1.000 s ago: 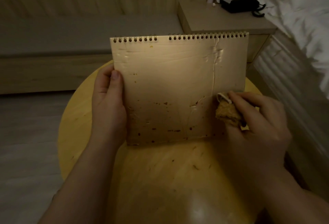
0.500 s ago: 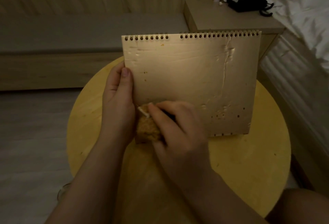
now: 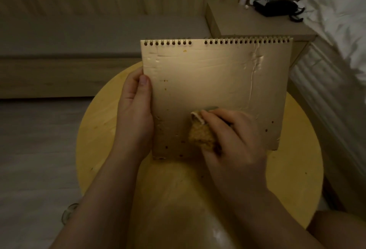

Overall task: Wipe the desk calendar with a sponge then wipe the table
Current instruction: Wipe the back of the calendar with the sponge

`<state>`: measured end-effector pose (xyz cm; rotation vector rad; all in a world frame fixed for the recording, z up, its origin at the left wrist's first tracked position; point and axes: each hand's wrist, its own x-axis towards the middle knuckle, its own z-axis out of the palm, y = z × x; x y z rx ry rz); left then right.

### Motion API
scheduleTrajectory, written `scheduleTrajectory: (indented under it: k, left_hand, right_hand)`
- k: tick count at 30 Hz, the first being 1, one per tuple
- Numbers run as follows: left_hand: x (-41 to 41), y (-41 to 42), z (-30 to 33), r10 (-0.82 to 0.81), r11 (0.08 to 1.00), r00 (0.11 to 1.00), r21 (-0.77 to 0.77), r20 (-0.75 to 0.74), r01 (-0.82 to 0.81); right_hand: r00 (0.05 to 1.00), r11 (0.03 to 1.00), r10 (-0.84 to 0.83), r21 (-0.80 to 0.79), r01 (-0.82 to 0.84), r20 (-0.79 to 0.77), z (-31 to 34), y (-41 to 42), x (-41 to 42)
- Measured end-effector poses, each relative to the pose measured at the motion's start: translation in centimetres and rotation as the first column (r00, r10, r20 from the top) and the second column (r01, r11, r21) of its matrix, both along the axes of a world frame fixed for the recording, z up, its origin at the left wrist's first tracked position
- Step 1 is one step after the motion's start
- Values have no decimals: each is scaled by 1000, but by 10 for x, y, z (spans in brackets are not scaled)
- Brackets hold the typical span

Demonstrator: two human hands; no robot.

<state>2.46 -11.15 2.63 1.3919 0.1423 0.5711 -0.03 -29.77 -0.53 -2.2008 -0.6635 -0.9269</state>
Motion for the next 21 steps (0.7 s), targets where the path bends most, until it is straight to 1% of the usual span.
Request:
scheduleTrajectory:
  k: [6, 10, 13, 18, 21]
  left_hand:
    - [0, -1, -2, 29, 999, 999, 31, -26, -29]
    - [1, 0, -2, 37, 998, 999, 46, -25, -36]
    - [2, 0, -1, 44, 998, 999, 49, -27, -42]
    - [2, 0, 0, 42, 998, 999, 51, -12, -41]
    - [1, -2, 1, 48, 998, 999, 49, -17, -47]
  right_hand:
    - [984, 984, -176, -8, 177, 37, -5, -60, 19]
    - [986, 990, -142, 30, 140, 90, -10, -79, 25]
    - [976, 981, -190, 70, 183, 108, -17, -97, 21]
    - [969, 970, -243, 1, 243, 52, -23, -101, 15]
    - [976, 977, -213, -18, 214, 32, -19, -89, 11]
